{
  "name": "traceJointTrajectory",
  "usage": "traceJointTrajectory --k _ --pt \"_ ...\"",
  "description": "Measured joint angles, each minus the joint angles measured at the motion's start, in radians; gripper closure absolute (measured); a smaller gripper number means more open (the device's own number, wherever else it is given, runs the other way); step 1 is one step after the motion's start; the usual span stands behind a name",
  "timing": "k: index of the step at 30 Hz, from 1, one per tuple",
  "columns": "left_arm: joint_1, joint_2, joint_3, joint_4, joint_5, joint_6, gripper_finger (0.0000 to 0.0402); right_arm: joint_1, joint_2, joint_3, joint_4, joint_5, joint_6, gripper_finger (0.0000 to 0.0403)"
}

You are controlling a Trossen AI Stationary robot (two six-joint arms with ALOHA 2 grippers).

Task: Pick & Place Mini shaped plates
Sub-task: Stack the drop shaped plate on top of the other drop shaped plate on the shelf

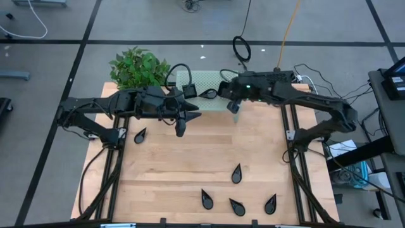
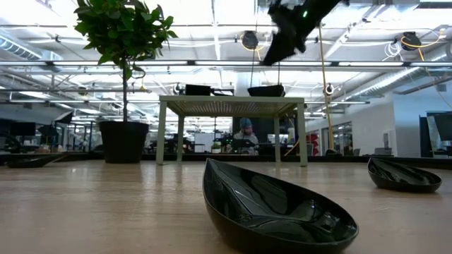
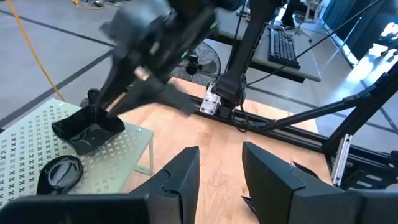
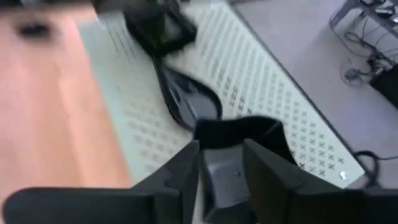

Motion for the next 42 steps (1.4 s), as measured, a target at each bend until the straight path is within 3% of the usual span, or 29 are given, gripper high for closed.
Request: traceJointTrajectory --k 3,9,13,19,25,32,35,39,42 --pt "0.0 0.0 0.0 0.0 0.0 -0.004 0.0277 0.032 -0.071 0.0 -0.044 -0.052 0.102 0.0272" --pt "0.0 0.0 0.0 0.0 0.0 -0.05 0.0277 0.137 -0.143 0.0 -0.295 -0.309 0.237 0.0277" --pt "0.0 0.0 0.0 0.0 0.0 -0.082 0.0277 0.237 -0.157 -0.051 -0.421 -0.37 0.315 0.0281" --pt "-0.001 0.0 0.0 -0.001 0.0 -0.122 0.0277 0.346 -0.186 -0.241 -0.362 -0.368 0.565 0.0276" --pt "-0.002 0.0 0.0 -0.042 0.001 -0.195 0.0277 0.445 -0.199 -0.46 -0.18 -0.368 0.896 0.0282" --pt "-0.002 0.0 0.0 -0.15 0.002 -0.249 0.0277 0.643 -0.196 -0.699 0.311 -0.352 1.343 0.0288" --pt "-0.002 0.0 0.0 -0.206 0.004 -0.228 0.0277 0.723 -0.196 -0.727 0.452 -0.233 1.464 0.0284" --pt "-0.002 0.0 0.0 -0.259 0.004 -0.166 0.0277 0.794 -0.195 -0.725 0.42 -0.067 1.554 0.0282" --pt "-0.002 0.0 0.0 -0.288 0.004 -0.137 0.0277 0.818 -0.181 -0.723 0.391 -0.022 1.603 0.0282"
